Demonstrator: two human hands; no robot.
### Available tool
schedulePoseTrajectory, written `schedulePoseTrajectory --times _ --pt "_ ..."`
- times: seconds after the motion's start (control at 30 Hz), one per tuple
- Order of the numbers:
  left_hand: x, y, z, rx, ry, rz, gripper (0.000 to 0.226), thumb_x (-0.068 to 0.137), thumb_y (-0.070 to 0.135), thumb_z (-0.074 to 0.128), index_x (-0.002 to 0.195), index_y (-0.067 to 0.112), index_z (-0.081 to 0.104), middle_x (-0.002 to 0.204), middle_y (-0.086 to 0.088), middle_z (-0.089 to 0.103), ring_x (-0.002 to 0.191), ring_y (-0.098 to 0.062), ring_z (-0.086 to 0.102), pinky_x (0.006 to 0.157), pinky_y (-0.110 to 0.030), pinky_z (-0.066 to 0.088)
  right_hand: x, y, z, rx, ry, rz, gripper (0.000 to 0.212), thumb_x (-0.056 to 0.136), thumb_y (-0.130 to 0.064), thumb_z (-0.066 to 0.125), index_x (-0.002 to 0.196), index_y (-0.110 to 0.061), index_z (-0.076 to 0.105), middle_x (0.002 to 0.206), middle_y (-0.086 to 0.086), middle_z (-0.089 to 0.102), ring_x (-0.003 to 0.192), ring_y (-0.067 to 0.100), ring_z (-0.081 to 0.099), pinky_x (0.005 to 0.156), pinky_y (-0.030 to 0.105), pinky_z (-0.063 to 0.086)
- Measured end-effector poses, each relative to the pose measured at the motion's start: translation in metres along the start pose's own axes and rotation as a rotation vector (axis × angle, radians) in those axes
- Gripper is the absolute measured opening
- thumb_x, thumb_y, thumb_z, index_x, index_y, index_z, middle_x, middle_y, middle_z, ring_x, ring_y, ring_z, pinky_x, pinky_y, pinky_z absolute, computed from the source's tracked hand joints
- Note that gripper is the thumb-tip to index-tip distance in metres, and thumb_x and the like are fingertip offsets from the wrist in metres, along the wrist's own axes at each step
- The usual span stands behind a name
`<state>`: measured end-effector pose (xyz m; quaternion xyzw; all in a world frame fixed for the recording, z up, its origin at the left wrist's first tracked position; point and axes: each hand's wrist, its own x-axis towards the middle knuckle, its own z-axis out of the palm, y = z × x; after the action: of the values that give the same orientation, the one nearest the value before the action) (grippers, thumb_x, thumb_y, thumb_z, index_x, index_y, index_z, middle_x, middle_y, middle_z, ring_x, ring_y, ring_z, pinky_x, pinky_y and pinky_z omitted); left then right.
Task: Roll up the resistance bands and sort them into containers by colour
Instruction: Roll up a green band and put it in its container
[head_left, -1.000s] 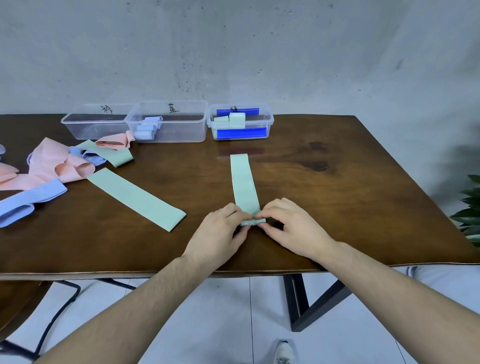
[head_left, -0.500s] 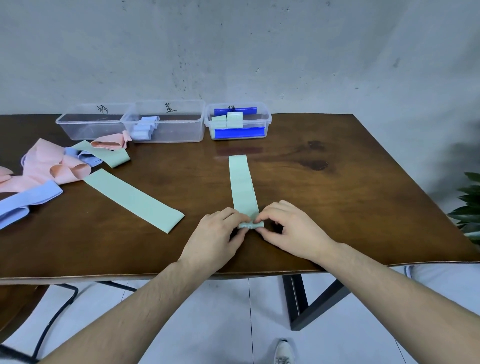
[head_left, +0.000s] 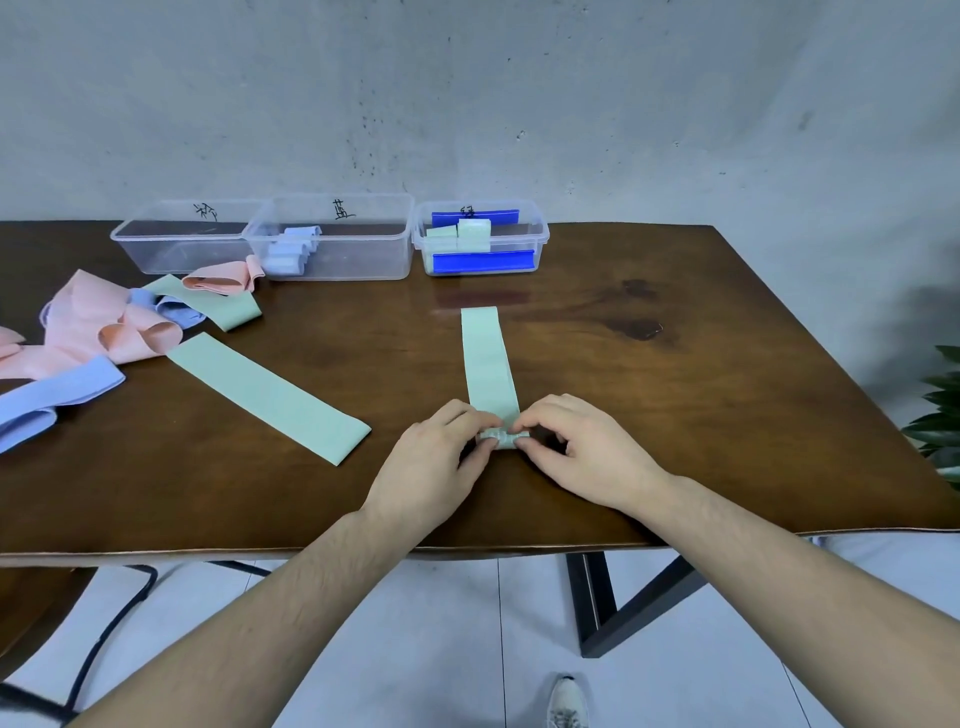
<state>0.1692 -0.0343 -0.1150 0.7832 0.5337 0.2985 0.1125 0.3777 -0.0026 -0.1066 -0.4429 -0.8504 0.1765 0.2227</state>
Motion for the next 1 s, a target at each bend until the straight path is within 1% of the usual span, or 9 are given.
schedulePoseTrajectory --times 0.07,0.17,0.33,0.47,0.57,0.63,0.83,0.93,1.0 --pt "0.000 0.001 -0.001 0.009 0.005 0.030 0.018 0.097 0.024 0.061 0.111 0.019 0.071 0.110 0.009 0.058 0.081 -0.008 0.058 0.075 -0.024 0.051 0.001 0.002 0.001 0.005 -0.001 0.006 0.016 0.098 -0.028 0.063 0.113 -0.029 0.070 0.106 -0.024 0.060 0.098 -0.013 0.047 0.076 0.002 0.035" --pt "0.002 -0.001 -0.001 0.054 -0.002 0.055 0.018 0.096 0.022 0.063 0.110 0.017 0.073 0.106 0.007 0.062 0.081 -0.011 0.062 0.075 -0.030 0.055 0.003 0.004 0.003 0.015 -0.003 0.014 0.016 0.098 -0.029 0.062 0.112 -0.030 0.071 0.105 -0.023 0.061 0.098 -0.009 0.048 0.076 0.004 0.036" --pt "0.006 -0.005 0.000 0.068 0.020 0.067 0.018 0.096 0.024 0.063 0.109 0.019 0.075 0.103 0.008 0.064 0.082 -0.012 0.064 0.074 -0.031 0.055 0.005 0.006 0.003 -0.033 0.056 -0.009 0.023 0.097 -0.033 0.063 0.118 -0.029 0.071 0.112 -0.019 0.059 0.104 0.001 0.046 0.090 0.014 0.041" --pt "0.009 -0.009 0.002 0.071 0.023 0.050 0.020 0.097 0.026 0.061 0.110 0.020 0.074 0.103 0.010 0.064 0.083 -0.012 0.064 0.073 -0.036 0.055 0.006 0.007 0.002 -0.055 0.024 -0.074 0.021 0.092 -0.032 0.070 0.113 -0.027 0.071 0.109 -0.020 0.059 0.098 0.003 0.046 0.086 0.012 0.040" --pt "0.009 -0.008 0.002 0.070 0.019 0.037 0.022 0.097 0.027 0.061 0.113 0.019 0.073 0.106 0.010 0.061 0.077 -0.011 0.062 0.072 -0.033 0.055 0.011 0.009 0.002 -0.041 0.027 -0.070 0.020 0.091 -0.030 0.072 0.110 -0.027 0.072 0.105 -0.021 0.058 0.095 0.003 0.049 0.085 0.017 0.044" --pt "0.009 -0.007 0.000 0.073 0.007 0.033 0.026 0.095 0.030 0.064 0.117 0.019 0.071 0.109 0.009 0.057 0.070 -0.011 0.058 0.070 -0.030 0.054 0.013 0.010 0.001 -0.023 0.023 -0.064 0.019 0.090 -0.030 0.072 0.109 -0.027 0.072 0.104 -0.023 0.057 0.094 0.001 0.049 0.083 0.015 0.042" --pt "0.011 -0.012 0.000 0.132 -0.003 0.028 0.027 0.091 0.033 0.068 0.117 0.026 0.070 0.109 0.009 0.064 0.097 -0.013 0.057 0.085 -0.032 0.049 0.014 0.012 0.000 -0.003 0.019 -0.059 0.022 0.089 -0.031 0.073 0.111 -0.028 0.072 0.106 -0.018 0.063 0.095 0.001 0.051 0.082 0.011 0.040" --pt "0.012 -0.011 0.000 0.119 -0.001 0.026 0.026 0.092 0.031 0.068 0.117 0.022 0.072 0.109 0.007 0.067 0.098 -0.012 0.058 0.087 -0.030 0.050 0.014 0.012 0.000 0.037 0.012 -0.031 0.022 0.090 -0.029 0.073 0.112 -0.030 0.072 0.103 -0.022 0.060 0.095 -0.005 0.049 0.078 0.008 0.039" --pt "0.011 -0.011 -0.001 0.117 0.006 0.032 0.026 0.092 0.030 0.067 0.116 0.021 0.072 0.107 0.006 0.068 0.097 -0.013 0.058 0.086 -0.030 0.050 0.014 0.012 -0.001 0.042 0.027 -0.034 0.022 0.090 -0.028 0.074 0.112 -0.030 0.073 0.101 -0.023 0.059 0.096 -0.003 0.050 0.077 0.008 0.040"
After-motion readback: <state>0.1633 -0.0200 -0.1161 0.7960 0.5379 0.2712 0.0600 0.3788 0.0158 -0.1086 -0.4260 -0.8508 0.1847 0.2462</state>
